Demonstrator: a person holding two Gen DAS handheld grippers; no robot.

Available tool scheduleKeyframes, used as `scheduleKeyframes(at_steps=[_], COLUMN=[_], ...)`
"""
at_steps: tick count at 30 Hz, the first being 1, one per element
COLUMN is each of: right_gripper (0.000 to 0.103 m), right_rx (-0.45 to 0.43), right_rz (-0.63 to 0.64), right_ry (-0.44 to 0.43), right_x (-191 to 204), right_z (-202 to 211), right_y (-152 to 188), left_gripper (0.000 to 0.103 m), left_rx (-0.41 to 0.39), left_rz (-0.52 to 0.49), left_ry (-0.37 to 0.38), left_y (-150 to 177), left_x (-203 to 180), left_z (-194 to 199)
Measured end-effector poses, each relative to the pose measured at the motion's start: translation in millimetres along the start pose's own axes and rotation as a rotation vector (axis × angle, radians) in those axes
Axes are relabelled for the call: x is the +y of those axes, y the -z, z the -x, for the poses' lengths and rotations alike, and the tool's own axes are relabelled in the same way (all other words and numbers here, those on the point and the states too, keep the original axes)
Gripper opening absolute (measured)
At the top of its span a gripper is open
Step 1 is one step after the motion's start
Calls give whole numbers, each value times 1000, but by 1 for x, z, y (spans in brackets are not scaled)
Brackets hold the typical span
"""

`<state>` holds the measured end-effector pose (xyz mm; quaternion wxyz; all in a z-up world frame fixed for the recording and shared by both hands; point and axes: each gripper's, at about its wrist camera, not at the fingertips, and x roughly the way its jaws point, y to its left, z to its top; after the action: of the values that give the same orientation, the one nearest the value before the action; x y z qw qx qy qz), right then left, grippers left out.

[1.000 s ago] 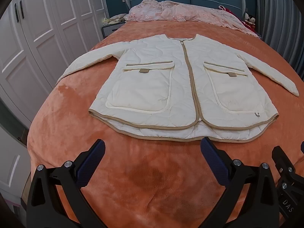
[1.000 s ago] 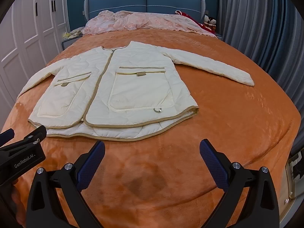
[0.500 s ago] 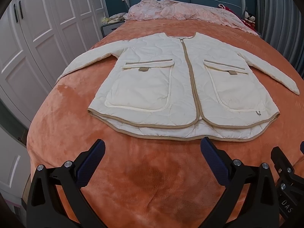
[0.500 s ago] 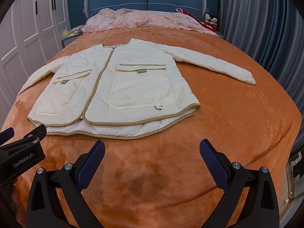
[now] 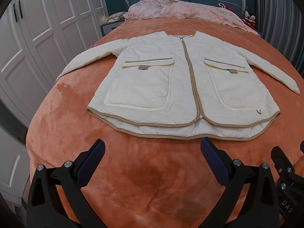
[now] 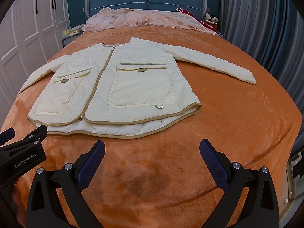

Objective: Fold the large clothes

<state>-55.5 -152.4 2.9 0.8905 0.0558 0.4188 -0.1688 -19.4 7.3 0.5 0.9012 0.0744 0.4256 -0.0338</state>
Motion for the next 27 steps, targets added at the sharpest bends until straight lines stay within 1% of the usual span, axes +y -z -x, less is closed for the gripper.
scheduleKeyframes(at_steps=[27], right_gripper=[98], right_rx=[23], right_rz=[-5], right_ry=[-10], right_x=[-1], right_z=[-7], right_y=[6], left_gripper=[98], left_rx=[21], left_rz=[4], left_ry=[-1], left_y=[2], left_x=[1], left_z=[-7])
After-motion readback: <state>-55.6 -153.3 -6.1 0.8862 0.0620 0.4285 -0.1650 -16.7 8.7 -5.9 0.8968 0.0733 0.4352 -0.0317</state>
